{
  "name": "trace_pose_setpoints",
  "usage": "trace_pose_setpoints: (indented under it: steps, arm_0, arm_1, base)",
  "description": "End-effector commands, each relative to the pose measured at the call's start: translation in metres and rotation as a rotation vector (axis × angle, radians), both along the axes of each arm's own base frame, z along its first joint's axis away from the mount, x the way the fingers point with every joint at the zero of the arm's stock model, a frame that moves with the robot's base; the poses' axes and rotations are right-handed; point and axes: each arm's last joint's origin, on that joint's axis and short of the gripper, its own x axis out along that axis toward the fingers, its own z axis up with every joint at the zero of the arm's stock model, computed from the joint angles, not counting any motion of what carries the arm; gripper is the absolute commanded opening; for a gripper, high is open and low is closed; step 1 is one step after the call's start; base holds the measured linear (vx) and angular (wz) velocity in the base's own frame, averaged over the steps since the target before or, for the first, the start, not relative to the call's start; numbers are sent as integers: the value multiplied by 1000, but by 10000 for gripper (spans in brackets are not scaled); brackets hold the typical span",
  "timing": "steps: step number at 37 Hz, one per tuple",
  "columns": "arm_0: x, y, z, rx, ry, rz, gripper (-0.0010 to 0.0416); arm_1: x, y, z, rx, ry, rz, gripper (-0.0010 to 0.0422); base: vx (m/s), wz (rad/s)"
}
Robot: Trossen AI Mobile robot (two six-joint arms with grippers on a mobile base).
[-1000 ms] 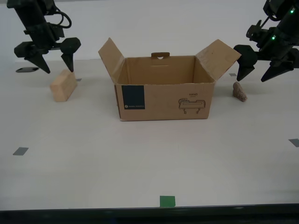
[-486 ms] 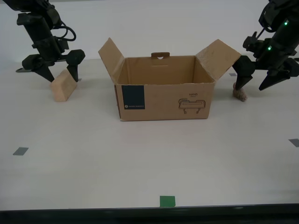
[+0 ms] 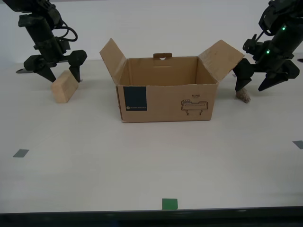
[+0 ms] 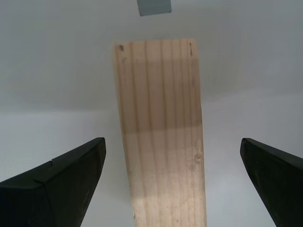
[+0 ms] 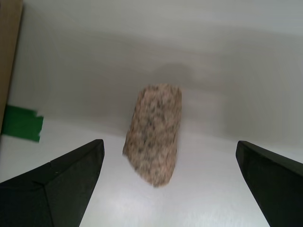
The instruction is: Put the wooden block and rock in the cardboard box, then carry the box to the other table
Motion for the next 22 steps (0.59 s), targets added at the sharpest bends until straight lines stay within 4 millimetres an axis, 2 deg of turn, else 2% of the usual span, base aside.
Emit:
trace_pose_setpoints:
  steps: [1, 10, 22]
  arm_0:
    - [7, 0, -3, -5, -3, 2, 389]
    - [18, 1, -5, -5, 6, 5, 389]
    - [15, 2, -9, -5, 22, 8, 389]
  arm_1:
    - [0, 0, 0, -2, -2, 2, 389]
    - [-3, 0, -8, -1, 0, 2, 389]
    - [-8, 0, -22, 10, -13, 4, 389]
  base:
    - [0, 0]
    - [0, 0]
    - [0, 0]
